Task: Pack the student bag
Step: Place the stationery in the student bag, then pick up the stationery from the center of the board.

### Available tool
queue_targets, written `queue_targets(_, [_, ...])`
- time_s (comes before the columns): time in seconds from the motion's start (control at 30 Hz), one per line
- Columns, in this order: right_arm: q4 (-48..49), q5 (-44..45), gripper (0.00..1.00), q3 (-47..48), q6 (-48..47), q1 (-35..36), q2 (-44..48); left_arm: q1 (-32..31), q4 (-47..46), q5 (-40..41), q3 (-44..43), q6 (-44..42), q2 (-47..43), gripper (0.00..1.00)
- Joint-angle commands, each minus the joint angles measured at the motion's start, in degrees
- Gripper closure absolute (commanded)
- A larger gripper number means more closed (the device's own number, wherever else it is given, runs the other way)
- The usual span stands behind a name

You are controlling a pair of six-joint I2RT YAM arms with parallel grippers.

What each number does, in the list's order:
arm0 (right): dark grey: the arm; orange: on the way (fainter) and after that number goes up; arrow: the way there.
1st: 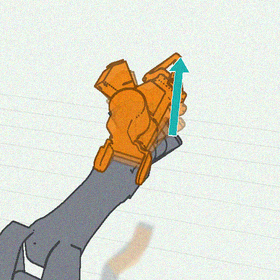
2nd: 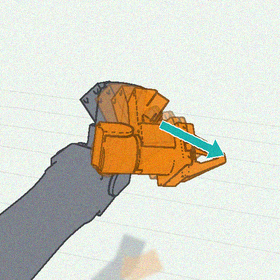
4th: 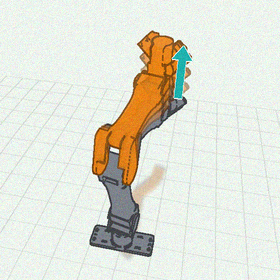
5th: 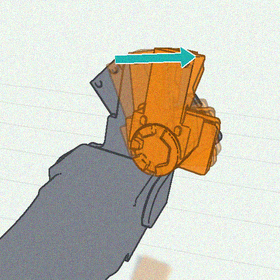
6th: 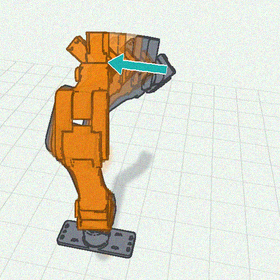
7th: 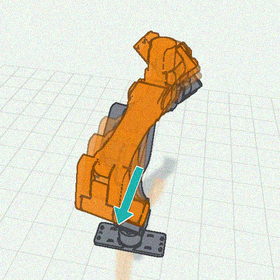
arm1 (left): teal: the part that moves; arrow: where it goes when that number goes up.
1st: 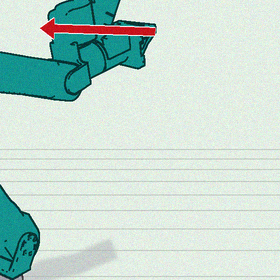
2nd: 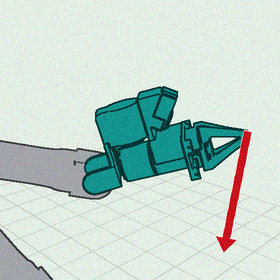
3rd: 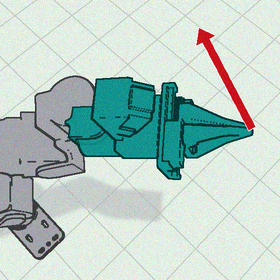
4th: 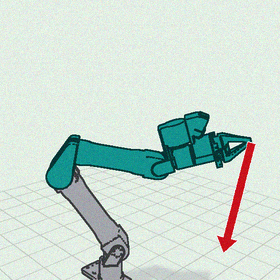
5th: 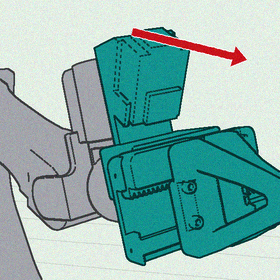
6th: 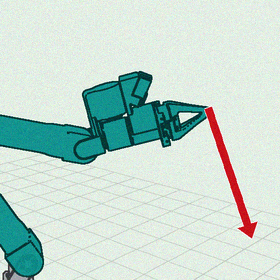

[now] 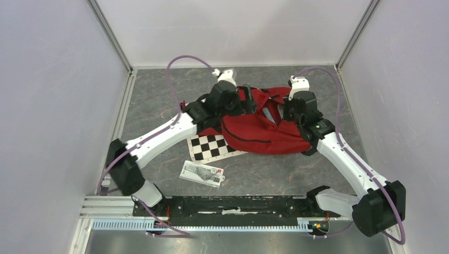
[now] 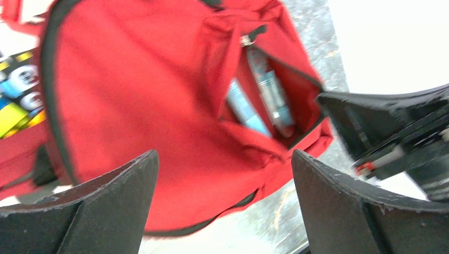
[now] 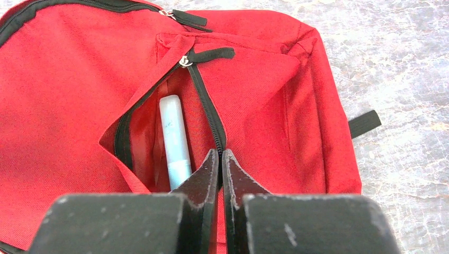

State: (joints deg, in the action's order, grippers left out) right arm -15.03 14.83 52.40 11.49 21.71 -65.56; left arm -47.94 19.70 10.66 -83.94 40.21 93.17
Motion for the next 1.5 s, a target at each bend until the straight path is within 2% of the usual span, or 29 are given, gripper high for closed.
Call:
queue_targets(0.0, [4.0, -1.1, 0.93, -0.3, -0.8, -0.2, 2.6, 2.3, 3.4, 5.2, 11.7, 0.3, -10.5, 0.0])
queue_targets(0.13, [2.4, -1.7, 0.9, -2.5, -0.6, -0.2, 3.4, 6.5, 5.3, 4.7, 22.6, 4.6, -19.4, 0.0])
queue_targets(0.2, [2.2, -2.8, 0.84, -3.0, -1.1, -0.2, 3.8, 8.1, 6.2, 4.8, 26.9, 5.8, -23.1, 0.0])
queue_targets(0.37, [-0.1, -7.5, 0.53, 0.8, -8.4, -0.2, 2.9, 10.5, 10.8, 3.3, 31.8, 7.5, -29.2, 0.0])
queue_targets(0.5, [-4.3, -14.3, 0.42, 9.4, -15.8, -0.2, 0.6, 11.7, 13.3, -1.1, 35.8, 9.6, -32.4, 0.0])
queue_targets(0.63, [-7.7, -27.3, 0.41, 16.5, -17.8, 0.6, -3.5, 12.1, 13.8, -2.8, 42.2, 14.7, -37.1, 0.0])
queue_targets(0.7, [-8.2, -31.3, 0.41, 18.1, -17.6, 3.8, -5.4, 12.3, 12.6, -3.4, 45.6, 16.6, -40.0, 0.0])
queue_targets(0.87, [-9.1, -31.2, 0.42, 19.8, -17.8, 18.5, -10.2, 12.5, 15.0, -2.7, 50.2, 19.2, -44.5, 0.0])
queue_targets(1.0, [-6.6, -33.1, 0.42, 19.0, -13.1, 26.0, -13.4, 12.5, 16.2, -3.0, 53.2, 20.6, -46.8, 0.0])
queue_targets(1.13, [-6.5, -31.1, 0.42, 18.5, -12.6, 33.8, -17.4, 12.5, 17.1, -1.7, 55.3, 21.0, -48.2, 0.0])
queue_targets(1.23, [-10.2, -29.6, 0.44, 20.2, -11.6, 37.4, -22.8, 12.6, 18.2, -0.2, 56.2, 21.5, -48.2, 0.0])
queue_targets(1.47, [-11.0, -28.7, 0.47, 17.2, 2.0, 40.3, -29.8, 12.9, 19.3, 5.8, 57.6, 23.5, -50.3, 0.0])
